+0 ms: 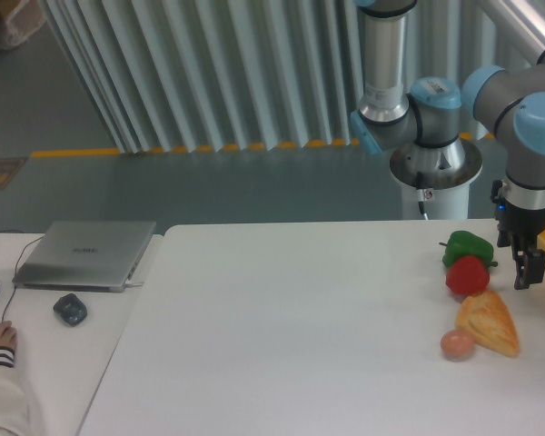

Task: Place the red peppers in a basket
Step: 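Move the gripper over the red pepper beside the green pepper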

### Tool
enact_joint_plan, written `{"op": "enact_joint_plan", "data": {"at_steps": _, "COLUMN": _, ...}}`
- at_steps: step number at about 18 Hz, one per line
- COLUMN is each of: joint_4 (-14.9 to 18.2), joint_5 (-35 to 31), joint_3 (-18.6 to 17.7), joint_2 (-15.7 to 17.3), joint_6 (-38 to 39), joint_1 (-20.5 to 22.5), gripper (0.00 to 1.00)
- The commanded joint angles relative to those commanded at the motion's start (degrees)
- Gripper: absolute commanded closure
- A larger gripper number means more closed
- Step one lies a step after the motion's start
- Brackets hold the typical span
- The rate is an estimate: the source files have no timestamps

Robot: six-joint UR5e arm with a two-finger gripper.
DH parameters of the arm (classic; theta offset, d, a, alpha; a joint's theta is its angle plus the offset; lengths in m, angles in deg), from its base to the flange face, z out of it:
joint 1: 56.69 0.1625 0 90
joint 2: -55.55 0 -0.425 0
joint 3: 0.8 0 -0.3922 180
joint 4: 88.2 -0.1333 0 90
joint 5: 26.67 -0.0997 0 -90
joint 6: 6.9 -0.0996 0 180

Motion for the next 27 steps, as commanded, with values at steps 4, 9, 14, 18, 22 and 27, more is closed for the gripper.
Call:
{"op": "enact_joint_plan", "data": {"at_steps": 4, "joint_4": -0.26, "joint_5": -0.09, "joint_3": 0.09, "joint_2": -0.26, "joint_6": 2.02, "joint_1": -1.23, "gripper": 0.00}}
{"op": "enact_joint_plan", "data": {"at_steps": 9, "joint_4": -2.02, "joint_5": 0.00, "joint_3": -2.54, "joint_2": 0.26, "joint_6": 1.50, "joint_1": -1.24, "gripper": 0.00}}
{"op": "enact_joint_plan", "data": {"at_steps": 14, "joint_4": -2.37, "joint_5": 0.53, "joint_3": -3.25, "joint_2": 0.26, "joint_6": 1.50, "joint_1": -0.88, "gripper": 0.00}}
{"op": "enact_joint_plan", "data": {"at_steps": 18, "joint_4": -3.87, "joint_5": 0.35, "joint_3": -3.60, "joint_2": 0.53, "joint_6": 2.20, "joint_1": -1.23, "gripper": 0.00}}
{"op": "enact_joint_plan", "data": {"at_steps": 22, "joint_4": -3.69, "joint_5": 0.09, "joint_3": -4.04, "joint_2": 0.79, "joint_6": 5.44, "joint_1": -1.23, "gripper": 0.00}}
{"op": "enact_joint_plan", "data": {"at_steps": 27, "joint_4": -3.25, "joint_5": -0.09, "joint_3": -7.20, "joint_2": 1.05, "joint_6": 11.43, "joint_1": -1.50, "gripper": 0.00}}
